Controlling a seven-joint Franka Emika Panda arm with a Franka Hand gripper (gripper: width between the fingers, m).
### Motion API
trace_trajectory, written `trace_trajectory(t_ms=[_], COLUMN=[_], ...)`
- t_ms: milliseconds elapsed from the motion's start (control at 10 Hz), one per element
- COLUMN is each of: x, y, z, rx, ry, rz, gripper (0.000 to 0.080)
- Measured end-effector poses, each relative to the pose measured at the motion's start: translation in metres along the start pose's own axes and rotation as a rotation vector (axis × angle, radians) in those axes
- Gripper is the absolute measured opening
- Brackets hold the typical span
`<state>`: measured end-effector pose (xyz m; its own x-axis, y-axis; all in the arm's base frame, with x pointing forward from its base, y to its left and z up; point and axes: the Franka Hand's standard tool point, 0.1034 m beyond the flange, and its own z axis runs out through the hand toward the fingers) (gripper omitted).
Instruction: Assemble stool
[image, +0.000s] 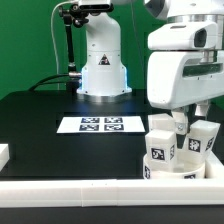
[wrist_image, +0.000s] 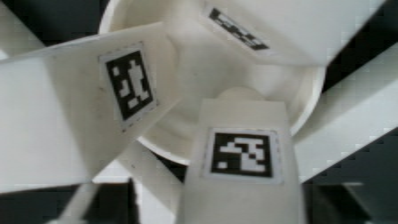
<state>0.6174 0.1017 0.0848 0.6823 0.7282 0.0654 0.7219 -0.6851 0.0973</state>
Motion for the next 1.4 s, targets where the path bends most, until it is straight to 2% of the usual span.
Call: trace_trajectory(t_ms=[100, 400, 700, 1100, 1400], x=[0.000, 0.000, -0.004, -0.008, -0.007], y=[0.000, 0.000, 0.005, 0.012, 0.011], z=[0.000, 0.000, 0.000, 0.001, 0.001], rx=[0.000, -0.001, 0.006, 0.034, 0.038], ry=[0.001, 0.001, 0.004, 0.024, 0.021], rz=[0.000, 0.038, 0.301, 0.619, 0.816], gripper=[0.0337, 0.0337, 0.0337, 0.0337, 0.0337])
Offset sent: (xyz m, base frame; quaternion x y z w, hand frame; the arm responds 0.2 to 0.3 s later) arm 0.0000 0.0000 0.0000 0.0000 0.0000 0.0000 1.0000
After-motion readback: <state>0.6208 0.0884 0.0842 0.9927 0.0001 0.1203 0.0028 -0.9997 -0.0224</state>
